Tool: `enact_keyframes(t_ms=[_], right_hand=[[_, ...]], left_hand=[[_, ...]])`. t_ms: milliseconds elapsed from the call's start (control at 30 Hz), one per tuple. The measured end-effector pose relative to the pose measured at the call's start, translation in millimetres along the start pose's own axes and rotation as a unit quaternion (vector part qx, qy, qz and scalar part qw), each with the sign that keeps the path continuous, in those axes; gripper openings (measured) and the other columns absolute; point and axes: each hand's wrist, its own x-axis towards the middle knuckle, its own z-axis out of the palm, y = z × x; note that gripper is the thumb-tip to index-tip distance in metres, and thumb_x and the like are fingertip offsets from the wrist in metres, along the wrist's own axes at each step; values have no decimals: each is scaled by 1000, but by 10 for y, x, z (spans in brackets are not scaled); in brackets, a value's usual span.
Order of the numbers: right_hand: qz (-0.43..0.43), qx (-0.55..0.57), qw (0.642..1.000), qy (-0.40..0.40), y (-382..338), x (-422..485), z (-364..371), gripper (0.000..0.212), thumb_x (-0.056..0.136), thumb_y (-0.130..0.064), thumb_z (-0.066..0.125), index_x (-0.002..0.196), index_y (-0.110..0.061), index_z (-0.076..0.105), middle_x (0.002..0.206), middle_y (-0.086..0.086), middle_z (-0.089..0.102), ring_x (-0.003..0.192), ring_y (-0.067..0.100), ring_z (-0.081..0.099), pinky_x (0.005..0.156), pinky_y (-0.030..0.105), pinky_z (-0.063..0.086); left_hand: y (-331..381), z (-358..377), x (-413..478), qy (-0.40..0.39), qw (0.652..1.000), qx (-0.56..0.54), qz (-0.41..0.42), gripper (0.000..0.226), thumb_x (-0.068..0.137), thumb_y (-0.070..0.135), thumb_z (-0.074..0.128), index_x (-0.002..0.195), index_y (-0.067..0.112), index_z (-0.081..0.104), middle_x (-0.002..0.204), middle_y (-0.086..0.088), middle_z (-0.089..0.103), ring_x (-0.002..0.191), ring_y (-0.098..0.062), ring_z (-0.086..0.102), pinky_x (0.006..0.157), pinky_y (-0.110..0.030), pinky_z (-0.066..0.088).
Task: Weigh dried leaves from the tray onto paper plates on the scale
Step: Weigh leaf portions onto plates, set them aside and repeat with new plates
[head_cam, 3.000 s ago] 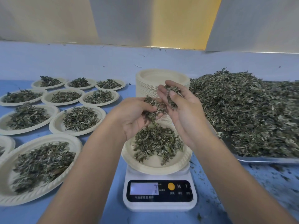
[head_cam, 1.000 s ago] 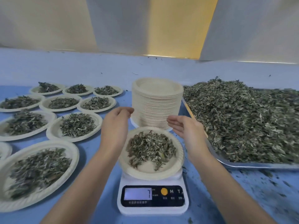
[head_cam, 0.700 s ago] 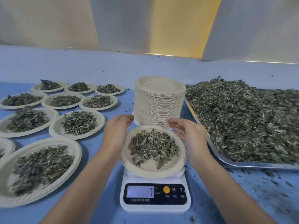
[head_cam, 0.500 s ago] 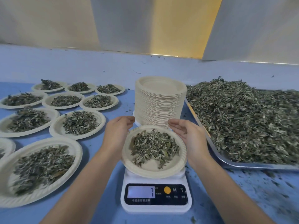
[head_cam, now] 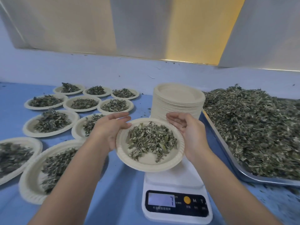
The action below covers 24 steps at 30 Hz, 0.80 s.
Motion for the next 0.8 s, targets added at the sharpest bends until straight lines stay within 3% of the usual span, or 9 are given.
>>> enact_keyframes(t_ms=[133,200,267,333,467,533,633,700,800], right_hand=[[17,-20,999,-27,46,85,420,19,86,-4,53,86,-5,72,85,7,73,87,17,70,73,28,55],[38,-65,997,-35,80,145,657,21,84,-8,58,97,5,68,79,7,67,75,19,63,67,31,48],[82,-93,990,-63,122,196,891,25,85,-10,57,97,11,61,70,7,56,65,19,52,63,28,42],[159,-115,974,-112,179,206,1107,13,87,-18,57,87,-5,62,70,4,56,60,16,54,53,23,47],[264,-72,941,-200,360,196,1528,5,90,-16,57,90,-11,59,76,8,61,55,18,62,46,26,53],[278,-45,937,-207,462,219,1761,4,92,-12,56,93,-9,59,79,11,63,58,19,64,46,26,53],[286,-33,934,-210,610,297,2127,10,95,-11,54,103,-7,58,91,14,62,76,24,63,47,27,54],[291,-35,934,-203,709,358,2356,14,95,-11,53,108,-7,55,94,13,61,78,24,62,45,27,53],[287,-59,935,-201,846,446,2652,15,96,-12,53,110,-7,54,94,13,60,77,24,61,44,27,54]], left_hand=[[313,-338,90,33,999,1,16,28,83,-18,51,94,5,62,108,-8,66,96,-26,64,76,-35,54],[467,-546,158,60,998,-6,25,28,83,-17,52,98,5,63,107,-7,67,95,-25,65,67,-34,56],[599,-765,239,92,995,-24,40,27,84,-16,52,98,5,62,108,-7,66,96,-25,64,69,-35,53],[698,-984,335,134,988,-52,56,27,84,-17,52,95,5,62,107,-8,66,95,-25,64,70,-36,53],[822,-1376,545,195,974,-81,88,28,86,-15,50,96,9,60,119,-10,61,103,-27,60,92,-43,48],[881,-1552,627,208,969,-99,89,26,88,-12,49,97,9,59,117,-10,59,94,-25,59,83,-41,51],[950,-1832,725,225,964,-123,75,29,91,-5,51,119,0,55,105,-14,64,84,-24,64,72,-36,56],[973,-2030,757,244,960,-120,65,19,92,2,54,110,0,56,77,-9,66,62,-14,64,47,-23,54],[988,-2315,798,250,965,-78,25,10,93,11,56,97,3,60,81,-6,66,62,-11,61,41,-22,49]])
